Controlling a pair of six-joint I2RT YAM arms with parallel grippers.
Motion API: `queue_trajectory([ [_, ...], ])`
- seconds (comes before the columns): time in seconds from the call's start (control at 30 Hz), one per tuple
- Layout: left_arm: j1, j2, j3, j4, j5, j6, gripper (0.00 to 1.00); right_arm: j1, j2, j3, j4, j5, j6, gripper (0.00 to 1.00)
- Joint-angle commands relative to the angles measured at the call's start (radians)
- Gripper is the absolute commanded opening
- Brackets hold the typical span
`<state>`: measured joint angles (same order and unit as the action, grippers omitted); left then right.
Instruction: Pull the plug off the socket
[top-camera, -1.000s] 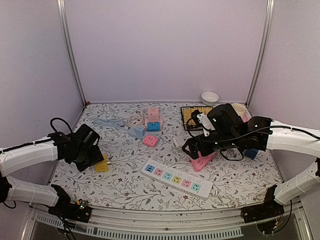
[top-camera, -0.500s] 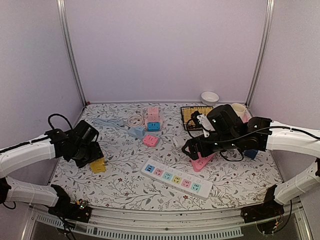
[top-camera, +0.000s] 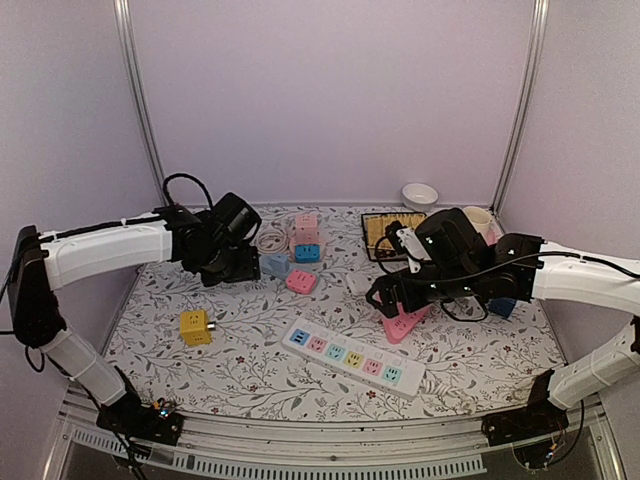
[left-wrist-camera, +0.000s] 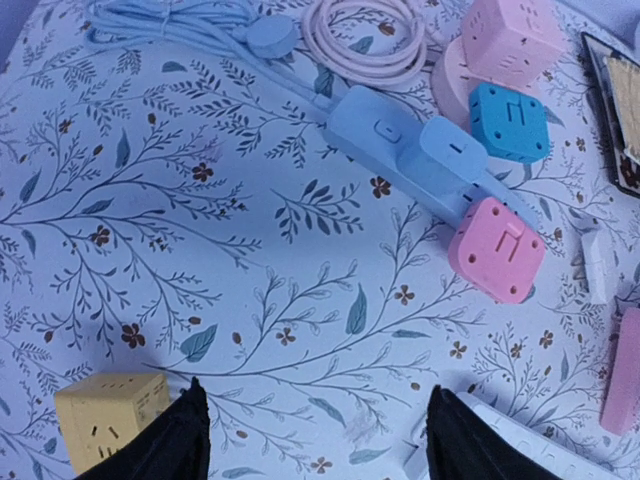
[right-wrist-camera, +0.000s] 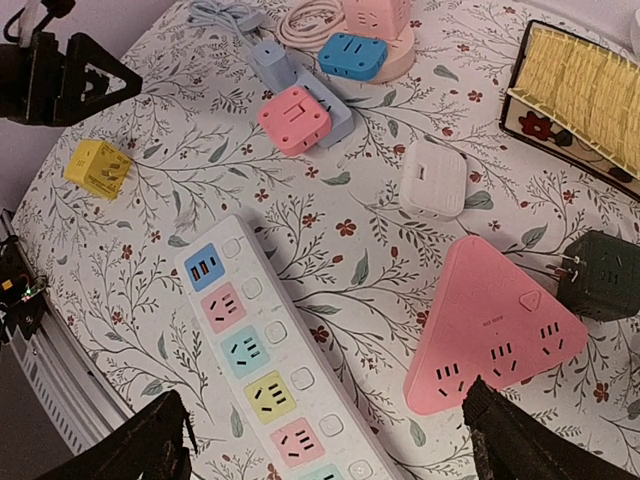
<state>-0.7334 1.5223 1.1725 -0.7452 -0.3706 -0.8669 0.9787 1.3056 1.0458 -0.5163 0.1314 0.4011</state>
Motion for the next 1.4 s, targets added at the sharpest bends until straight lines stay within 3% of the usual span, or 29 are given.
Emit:
queue_trajectory([
  [0.0, -0.016, 0.119, 0.114, 0.032, -0.004, 0.155, 0.74, -0.019, -0.023, -0.002, 0.0, 0.025, 0.009, 0.98],
  [0.4, 0.055, 0.489, 0.453, 0.039, 0.043, 0.457, 0.72, -0.054, 0.017, 0.031, 0.0, 0.019, -0.011, 0.98],
  [0.6, 0.09, 0.6, 0.555, 0.035, 0.076, 0.529, 0.7, -0.075, 0.025, 0.029, -0.002, 0.014, -0.021, 0.98],
  [0.73, 0.118, 0.642, 0.581, 0.045, 0.121, 0.551, 0.68, -0.085, 0.027, 0.026, -0.004, 0.013, -0.021, 0.98],
  [0.93, 0.126, 0.674, 0.587, 0.05, 0.167, 0.582, 0.56, -0.099, 0.033, 0.019, -0.005, 0.007, -0.027, 0.98],
  [1.13, 0.12, 0.654, 0.56, 0.05, 0.177, 0.559, 0.43, -0.101, 0.042, 0.011, -0.005, -0.011, -0.03, 0.98],
  [1.37, 0.08, 0.581, 0.493, 0.041, 0.152, 0.49, 0.38, -0.102, 0.043, -0.002, -0.001, -0.034, -0.031, 0.98],
])
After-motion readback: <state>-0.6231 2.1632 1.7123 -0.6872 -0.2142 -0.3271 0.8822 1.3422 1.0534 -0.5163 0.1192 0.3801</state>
